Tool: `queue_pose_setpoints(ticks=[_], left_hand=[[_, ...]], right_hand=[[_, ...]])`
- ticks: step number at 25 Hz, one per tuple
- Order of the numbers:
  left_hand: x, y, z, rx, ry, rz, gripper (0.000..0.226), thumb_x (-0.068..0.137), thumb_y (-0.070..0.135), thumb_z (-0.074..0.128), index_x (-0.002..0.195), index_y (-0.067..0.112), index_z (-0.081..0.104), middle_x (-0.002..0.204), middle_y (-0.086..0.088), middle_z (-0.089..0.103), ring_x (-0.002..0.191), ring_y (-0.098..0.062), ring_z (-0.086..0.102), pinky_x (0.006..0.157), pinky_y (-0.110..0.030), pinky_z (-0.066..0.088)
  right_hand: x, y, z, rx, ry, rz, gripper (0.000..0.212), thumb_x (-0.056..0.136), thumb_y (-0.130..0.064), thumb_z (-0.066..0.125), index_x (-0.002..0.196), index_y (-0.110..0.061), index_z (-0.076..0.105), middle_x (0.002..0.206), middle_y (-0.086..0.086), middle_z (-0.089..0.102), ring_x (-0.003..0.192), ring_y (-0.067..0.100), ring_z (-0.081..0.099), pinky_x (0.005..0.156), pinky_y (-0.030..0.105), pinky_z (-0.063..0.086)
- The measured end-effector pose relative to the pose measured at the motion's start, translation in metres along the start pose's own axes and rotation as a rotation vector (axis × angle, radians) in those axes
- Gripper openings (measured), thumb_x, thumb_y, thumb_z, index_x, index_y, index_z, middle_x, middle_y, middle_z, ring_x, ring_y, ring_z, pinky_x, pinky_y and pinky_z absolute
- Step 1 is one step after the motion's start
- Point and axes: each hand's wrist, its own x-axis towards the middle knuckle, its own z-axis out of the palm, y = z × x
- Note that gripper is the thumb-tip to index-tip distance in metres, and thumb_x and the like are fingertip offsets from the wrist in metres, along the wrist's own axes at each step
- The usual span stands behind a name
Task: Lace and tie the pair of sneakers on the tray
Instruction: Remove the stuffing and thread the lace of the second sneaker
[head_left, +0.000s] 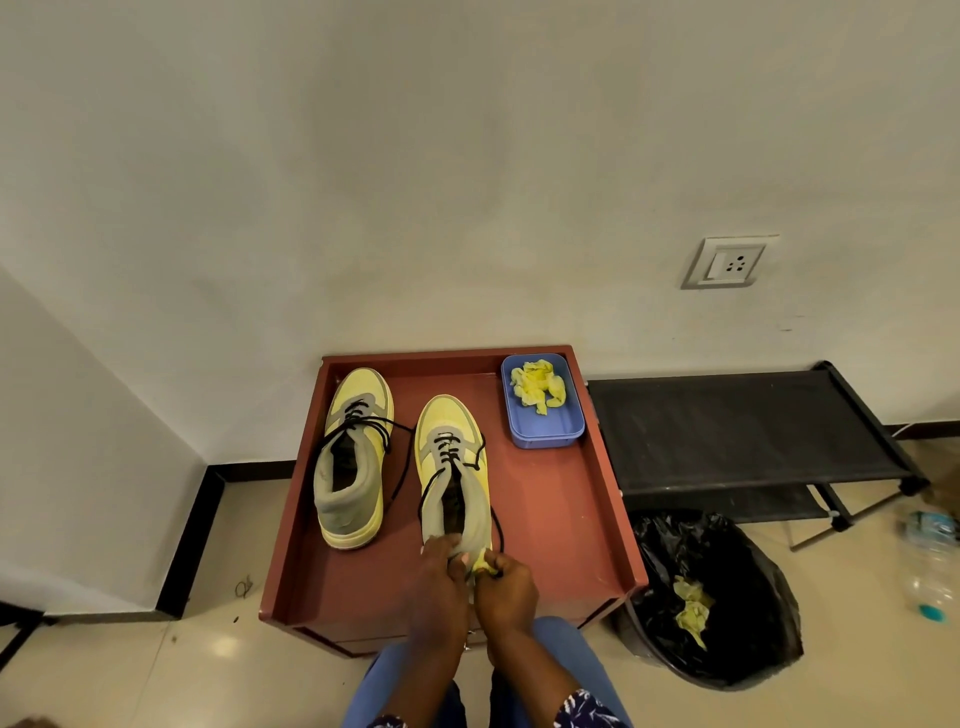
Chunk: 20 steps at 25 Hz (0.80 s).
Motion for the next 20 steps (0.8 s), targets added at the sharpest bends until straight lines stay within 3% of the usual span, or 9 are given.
queue_pose_setpoints(ticks=[5,12,16,20], left_hand=[[0.01,-0.011,-0.015,0.103,0.034,0.112,0.022,0.088,0.004,0.055,0.108,0.01,0.063,0.1,-0.006,0.068,0.086,-0.019,0.063,0.07,-0.021,0.041],[0.02,-0.021,-0.043,0.152,-0.018,0.201,0.013,0.084,0.002,0.062,0.094,0.01,0.067,0.084,0.003,0.063,0.076,-0.01,0.06,0.062,-0.004,0.036],[0.019,-0.021,-0.06,0.167,-0.057,0.231,0.024,0.083,0.005,0.064,0.081,0.028,0.058,0.08,0.014,0.058,0.074,0.009,0.051,0.062,-0.002,0.036],[0.018,-0.022,-0.068,0.194,-0.073,0.21,0.037,0.082,0.008,0.065,0.074,0.041,0.05,0.079,0.029,0.05,0.076,0.012,0.049,0.067,-0.007,0.04]], right_hand=[[0.011,-0.003,-0.003,-0.031,-0.082,0.016,0.024,0.085,-0.006,0.058,0.105,-0.013,0.07,0.1,0.006,0.071,0.093,0.022,0.065,0.08,0.029,0.054],[0.02,-0.004,0.006,0.0,-0.13,0.055,0.025,0.082,-0.005,0.058,0.101,-0.015,0.071,0.099,0.006,0.071,0.092,0.024,0.065,0.083,0.033,0.055],[0.028,-0.005,0.013,0.042,-0.15,0.097,0.029,0.078,-0.005,0.058,0.102,-0.015,0.07,0.1,0.006,0.071,0.095,0.026,0.066,0.084,0.033,0.055],[0.05,0.007,0.025,0.098,-0.165,0.13,0.034,0.069,-0.007,0.056,0.099,-0.014,0.071,0.099,0.008,0.072,0.089,0.025,0.066,0.086,0.039,0.055]])
